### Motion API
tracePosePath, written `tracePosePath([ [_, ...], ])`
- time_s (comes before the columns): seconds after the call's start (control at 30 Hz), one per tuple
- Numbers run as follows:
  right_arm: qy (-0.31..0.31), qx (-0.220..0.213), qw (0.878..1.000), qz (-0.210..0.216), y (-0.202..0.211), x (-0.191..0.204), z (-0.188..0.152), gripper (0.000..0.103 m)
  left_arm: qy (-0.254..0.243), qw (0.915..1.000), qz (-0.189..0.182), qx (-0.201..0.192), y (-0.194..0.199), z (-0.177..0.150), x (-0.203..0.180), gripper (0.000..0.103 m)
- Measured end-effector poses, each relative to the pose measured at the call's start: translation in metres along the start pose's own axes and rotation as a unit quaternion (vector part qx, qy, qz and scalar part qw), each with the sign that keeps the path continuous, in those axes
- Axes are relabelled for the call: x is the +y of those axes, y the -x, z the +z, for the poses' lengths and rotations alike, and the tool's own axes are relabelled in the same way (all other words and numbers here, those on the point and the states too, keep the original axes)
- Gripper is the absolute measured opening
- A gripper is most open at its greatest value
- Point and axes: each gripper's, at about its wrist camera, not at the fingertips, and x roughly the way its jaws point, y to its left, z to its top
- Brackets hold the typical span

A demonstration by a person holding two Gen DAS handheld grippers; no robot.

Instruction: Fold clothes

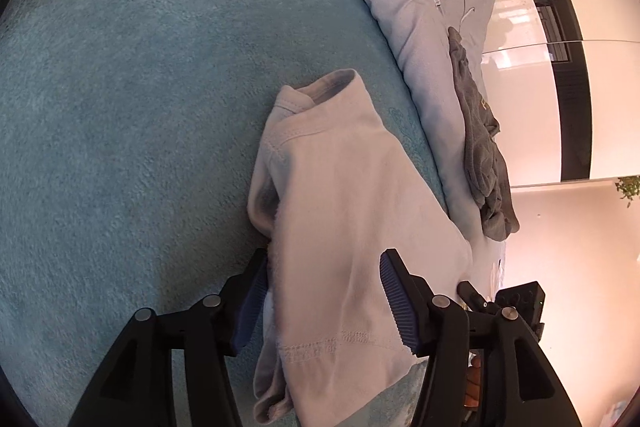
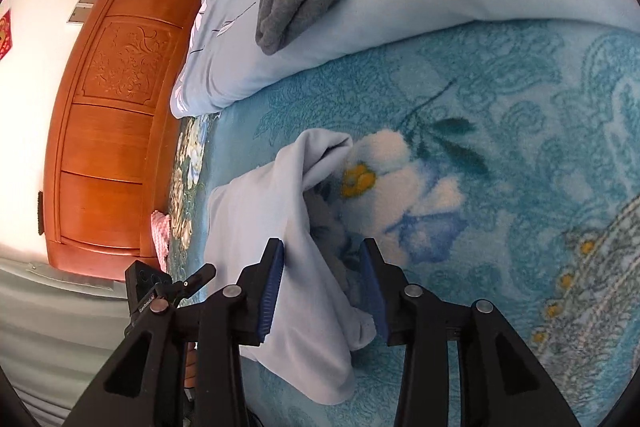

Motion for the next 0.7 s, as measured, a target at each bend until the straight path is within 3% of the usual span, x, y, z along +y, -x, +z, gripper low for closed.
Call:
tracePosePath([
  [0.13, -0.008, 0.004, 1.000, -0.001, -0.020, 0.007, -0.004, 0.041, -0.015, 0.9999, -0.004, 0.005, -0.006, -0.002, -0.003, 0.057],
  [0.2, -0.012, 0.009, 1.000, -0.012, -0.027, 0.011, -0.008, 0.041, -0.008, 0.9999, -0.008, 0.002, -0.006, -0.002, 0.000, 0.036],
  [0.27, -0.018, 0.021, 0.999, -0.026, -0.034, 0.013, -0.012, 0.041, 0.008, 1.0000, -0.005, 0.000, -0.009, -0.004, 0.006, 0.026],
  [0.37, -0.033, 0.020, 0.999, -0.029, -0.036, 0.016, -0.018, 0.024, 0.014, 0.9998, 0.002, -0.015, -0.006, -0.010, 0.002, 0.020],
  [0.4, -0.037, 0.018, 0.999, -0.035, -0.036, 0.018, -0.020, 0.012, 0.009, 0.9997, 0.008, -0.019, -0.004, -0.013, -0.002, 0.017],
  [0.53, -0.003, 0.002, 1.000, -0.028, -0.017, 0.051, -0.027, 0.009, -0.004, 0.9996, 0.001, -0.028, 0.011, -0.028, -0.022, 0.014],
  [0.7, 0.087, -0.019, 0.996, -0.026, 0.043, 0.106, -0.041, 0.009, -0.053, 0.9978, -0.028, -0.029, 0.039, -0.056, -0.067, 0.014],
])
